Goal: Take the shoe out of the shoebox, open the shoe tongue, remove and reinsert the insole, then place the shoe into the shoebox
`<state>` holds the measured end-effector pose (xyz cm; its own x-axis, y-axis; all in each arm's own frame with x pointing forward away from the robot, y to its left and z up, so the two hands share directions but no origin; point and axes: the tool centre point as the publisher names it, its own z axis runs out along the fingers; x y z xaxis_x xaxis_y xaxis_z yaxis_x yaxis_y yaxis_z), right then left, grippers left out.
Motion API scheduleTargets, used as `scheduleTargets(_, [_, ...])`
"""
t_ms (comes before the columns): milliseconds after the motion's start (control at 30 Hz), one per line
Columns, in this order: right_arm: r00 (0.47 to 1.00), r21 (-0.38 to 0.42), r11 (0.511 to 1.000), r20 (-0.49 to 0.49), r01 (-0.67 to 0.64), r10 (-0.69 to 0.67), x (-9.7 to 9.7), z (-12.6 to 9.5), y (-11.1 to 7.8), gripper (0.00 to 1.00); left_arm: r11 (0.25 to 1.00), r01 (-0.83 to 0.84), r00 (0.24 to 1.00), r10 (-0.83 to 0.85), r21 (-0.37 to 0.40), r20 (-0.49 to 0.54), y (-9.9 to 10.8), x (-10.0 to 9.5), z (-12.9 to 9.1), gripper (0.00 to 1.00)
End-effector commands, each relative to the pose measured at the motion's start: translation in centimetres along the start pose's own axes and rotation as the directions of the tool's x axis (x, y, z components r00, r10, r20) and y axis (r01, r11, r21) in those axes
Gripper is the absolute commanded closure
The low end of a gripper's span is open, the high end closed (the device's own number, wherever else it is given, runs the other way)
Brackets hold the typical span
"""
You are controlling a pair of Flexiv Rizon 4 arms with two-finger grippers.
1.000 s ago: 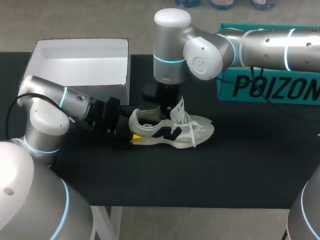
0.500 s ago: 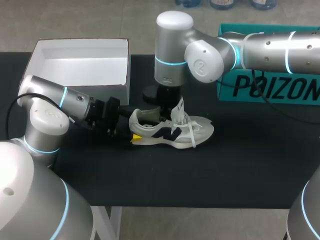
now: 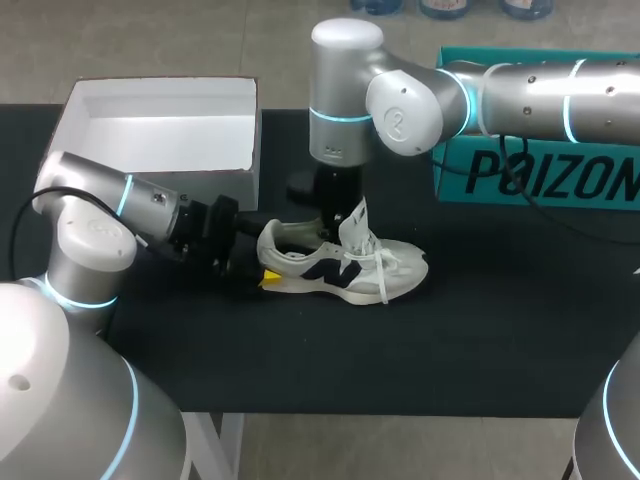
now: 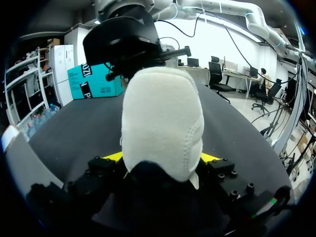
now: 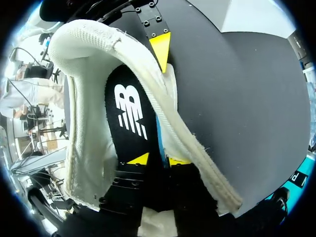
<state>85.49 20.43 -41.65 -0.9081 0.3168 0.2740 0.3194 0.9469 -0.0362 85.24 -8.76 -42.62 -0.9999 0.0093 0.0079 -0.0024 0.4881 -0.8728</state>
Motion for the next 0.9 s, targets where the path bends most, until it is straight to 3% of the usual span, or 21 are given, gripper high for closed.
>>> scheduleTargets(33, [0.999, -0.013, 0.999, 0.005, -0.036, 0.036, 0.7, 4.0, 0.2, 1.0, 1.0, 0.001, 1.0, -0.001, 0.001, 0.005, 0.1, -0.3, 0.3, 1.0])
scheduleTargets(267, [0.993, -0.081, 0.992, 0.056, -0.099, 0.104, 0.8, 2.1, -1.0, 1.0, 1.0, 0.001, 1.0, -0.001, 0.001, 0.005, 0.1, -0.3, 0.3, 1.0])
scheduleTargets(633, [0.982, -0.174, 0.984, 0.17, -0.047, 0.078, 2.4, -2.8, -2.4, 1.0, 1.0, 0.001, 1.0, -0.001, 0.001, 0.005, 0.1, -0.3, 0.3, 1.0])
scheduleTargets(900, [0.976, -0.195, 0.98, 0.203, -0.042, 0.083, 2.0, -4.2, -2.7, 1.0, 1.0, 0.001, 1.0, -0.001, 0.001, 0.005, 0.1, -0.3, 0.3, 1.0])
